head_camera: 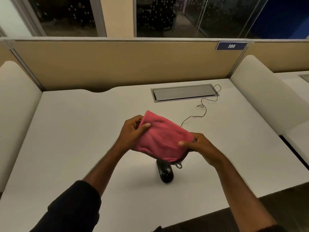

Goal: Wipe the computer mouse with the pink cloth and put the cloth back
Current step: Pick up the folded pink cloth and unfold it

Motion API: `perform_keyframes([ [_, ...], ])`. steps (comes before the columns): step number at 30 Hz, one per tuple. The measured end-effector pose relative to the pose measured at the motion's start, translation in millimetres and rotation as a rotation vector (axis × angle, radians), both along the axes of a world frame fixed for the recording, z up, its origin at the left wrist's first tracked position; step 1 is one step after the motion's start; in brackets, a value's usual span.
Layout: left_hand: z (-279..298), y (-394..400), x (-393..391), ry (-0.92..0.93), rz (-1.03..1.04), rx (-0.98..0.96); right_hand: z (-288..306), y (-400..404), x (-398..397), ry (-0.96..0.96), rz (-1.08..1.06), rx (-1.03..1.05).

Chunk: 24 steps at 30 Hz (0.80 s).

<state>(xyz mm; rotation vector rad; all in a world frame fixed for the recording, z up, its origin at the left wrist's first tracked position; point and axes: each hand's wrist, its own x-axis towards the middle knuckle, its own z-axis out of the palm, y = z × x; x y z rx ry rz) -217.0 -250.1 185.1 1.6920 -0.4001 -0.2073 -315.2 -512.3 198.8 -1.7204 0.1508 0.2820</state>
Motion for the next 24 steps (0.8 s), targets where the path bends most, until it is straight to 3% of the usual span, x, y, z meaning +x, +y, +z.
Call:
perform_keyframes([
  [3, -11.7, 8.8, -7.9, 0.052, 0.05, 0.027, -20.0, 12.9, -17.1, 0.036, -0.121, 0.066],
  [6, -19.7, 5.9, -20.9, 0.048, 0.109, 0.044, -34.1, 34.6, -26.6, -0.042, -0.373, 0.123],
  [10, -21.7, -12.2, -49.5, -0.051, 0.193, 0.064, -37.7, 72.0, -33.7, -0.187, -0.615, -0.05],
  [16, -12.7, -38.5, -94.1, -0.117, -0.043, 0.058, -30.9, 102.2, -38.9, -0.365, -0.573, -0.263],
  [24, 3.8, -70.1, -116.9, -0.112, -0.199, 0.148, -30.4, 87.8, -45.5, -0.314, -0.544, -0.034],
])
